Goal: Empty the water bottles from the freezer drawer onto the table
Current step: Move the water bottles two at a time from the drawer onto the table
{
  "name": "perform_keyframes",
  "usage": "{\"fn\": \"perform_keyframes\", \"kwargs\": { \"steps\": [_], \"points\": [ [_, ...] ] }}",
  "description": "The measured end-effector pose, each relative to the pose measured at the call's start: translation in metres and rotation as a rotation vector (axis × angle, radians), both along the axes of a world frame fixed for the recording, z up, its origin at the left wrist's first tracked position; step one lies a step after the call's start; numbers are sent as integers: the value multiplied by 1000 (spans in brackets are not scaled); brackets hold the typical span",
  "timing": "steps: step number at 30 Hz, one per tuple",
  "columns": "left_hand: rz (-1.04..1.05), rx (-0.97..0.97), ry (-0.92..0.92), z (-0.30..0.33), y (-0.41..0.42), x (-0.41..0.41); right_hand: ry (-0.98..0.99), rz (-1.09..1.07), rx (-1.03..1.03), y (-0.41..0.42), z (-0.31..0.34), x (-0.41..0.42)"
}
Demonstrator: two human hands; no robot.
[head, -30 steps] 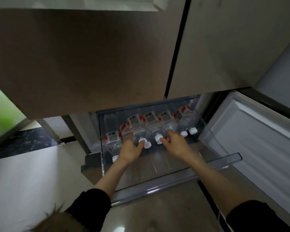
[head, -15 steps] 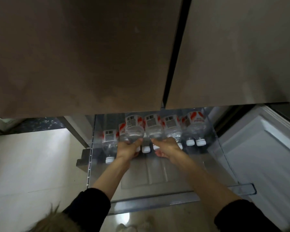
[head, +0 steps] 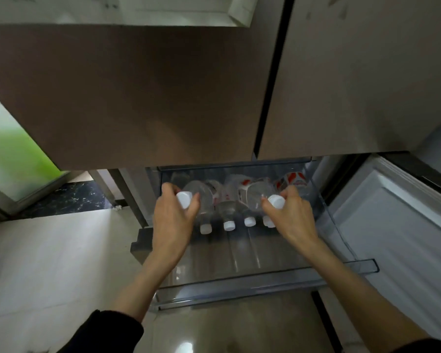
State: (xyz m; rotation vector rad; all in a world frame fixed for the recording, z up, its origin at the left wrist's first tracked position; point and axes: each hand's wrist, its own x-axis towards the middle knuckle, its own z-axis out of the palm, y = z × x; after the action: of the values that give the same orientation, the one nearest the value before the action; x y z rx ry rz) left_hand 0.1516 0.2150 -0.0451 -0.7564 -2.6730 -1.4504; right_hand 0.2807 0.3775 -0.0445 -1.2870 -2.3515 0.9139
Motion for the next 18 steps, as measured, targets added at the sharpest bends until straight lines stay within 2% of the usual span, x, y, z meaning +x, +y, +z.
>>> {"fn": "perform_keyframes", "kwargs": {
  "steps": [3,7,12,18],
  "points": [
    [-59,10,67,14,0,-9,24,35,172,-3,19,4],
    [-168,-96,82,10,-1,-3,-17,127,281,-10,29,2],
    [-310,-227,105,-3,-12,7,-132,242,287,-21,15,10],
    [-357,-311,220,-6,-10,11,-101,248,201,-21,9,7]
  ]
}}
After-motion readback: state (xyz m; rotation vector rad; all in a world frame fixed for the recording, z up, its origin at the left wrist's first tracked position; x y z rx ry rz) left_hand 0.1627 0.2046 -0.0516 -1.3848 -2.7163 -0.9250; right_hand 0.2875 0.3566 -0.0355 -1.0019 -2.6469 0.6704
